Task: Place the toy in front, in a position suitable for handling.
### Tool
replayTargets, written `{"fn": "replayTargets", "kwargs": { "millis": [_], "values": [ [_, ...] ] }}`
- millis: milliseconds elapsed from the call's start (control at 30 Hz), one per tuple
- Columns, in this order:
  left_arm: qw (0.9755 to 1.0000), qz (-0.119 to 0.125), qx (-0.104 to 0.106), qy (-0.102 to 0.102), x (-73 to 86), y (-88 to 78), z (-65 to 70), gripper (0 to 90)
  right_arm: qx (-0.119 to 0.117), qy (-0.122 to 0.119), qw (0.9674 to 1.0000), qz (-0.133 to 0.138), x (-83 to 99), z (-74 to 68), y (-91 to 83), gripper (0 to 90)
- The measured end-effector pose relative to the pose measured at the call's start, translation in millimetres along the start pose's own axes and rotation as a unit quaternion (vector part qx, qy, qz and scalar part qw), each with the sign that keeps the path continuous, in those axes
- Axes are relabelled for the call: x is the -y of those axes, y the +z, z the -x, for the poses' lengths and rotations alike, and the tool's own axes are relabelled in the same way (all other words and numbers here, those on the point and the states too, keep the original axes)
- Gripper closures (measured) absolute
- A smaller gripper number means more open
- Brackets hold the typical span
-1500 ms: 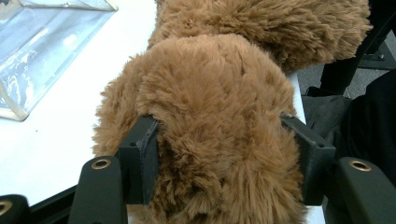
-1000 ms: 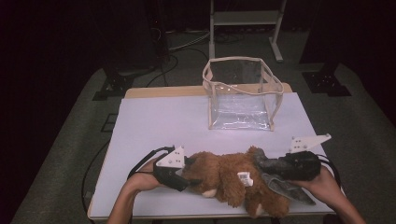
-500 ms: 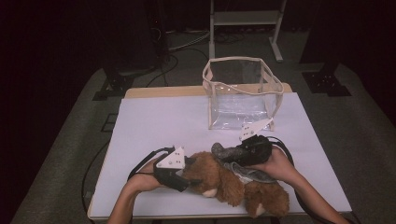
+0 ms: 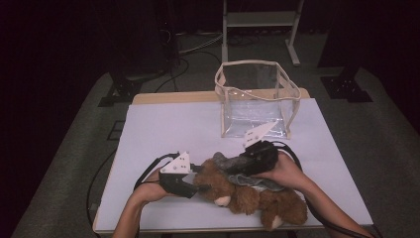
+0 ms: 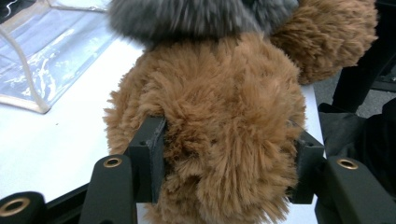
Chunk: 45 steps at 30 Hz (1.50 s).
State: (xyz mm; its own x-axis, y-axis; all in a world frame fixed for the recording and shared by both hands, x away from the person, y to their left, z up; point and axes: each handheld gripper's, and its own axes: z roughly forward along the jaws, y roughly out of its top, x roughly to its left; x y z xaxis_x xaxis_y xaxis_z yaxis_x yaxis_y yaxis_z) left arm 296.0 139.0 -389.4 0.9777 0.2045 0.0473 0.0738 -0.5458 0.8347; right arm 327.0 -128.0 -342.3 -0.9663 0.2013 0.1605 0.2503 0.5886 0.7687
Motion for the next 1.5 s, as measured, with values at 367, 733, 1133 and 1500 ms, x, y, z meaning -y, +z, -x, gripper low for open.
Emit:
{"fn": "replayTargets", "kwargs": {
  "millis": [367, 733, 1133, 1500],
  "values": [
    [0.9999, 0.005, 0.007, -0.007, 4.3, -1.1, -1.5, 42.0, 0.011, -0.014, 0.9996, -0.024, -16.3, 8.4, 20.5, 69.8],
    [0.9999, -0.011, 0.009, 0.005, 0.5, 3.0, 2.6, 39.3, 0.018, -0.013, 0.9994, -0.025, -16.5, 8.1, 22.8, 69.7],
    [0.9999, -0.012, 0.008, 0.005, 1.1, 3.3, 2.5, 38.4, 0.062, 0.032, 0.9975, -0.014, 38.0, 4.5, -32.1, 69.6],
    [0.9997, -0.020, 0.004, 0.009, -1.8, 2.4, 1.9, 35.3, 0.098, 0.065, 0.9927, 0.026, 88.8, -10.9, -77.6, 69.5]
  ]
}}
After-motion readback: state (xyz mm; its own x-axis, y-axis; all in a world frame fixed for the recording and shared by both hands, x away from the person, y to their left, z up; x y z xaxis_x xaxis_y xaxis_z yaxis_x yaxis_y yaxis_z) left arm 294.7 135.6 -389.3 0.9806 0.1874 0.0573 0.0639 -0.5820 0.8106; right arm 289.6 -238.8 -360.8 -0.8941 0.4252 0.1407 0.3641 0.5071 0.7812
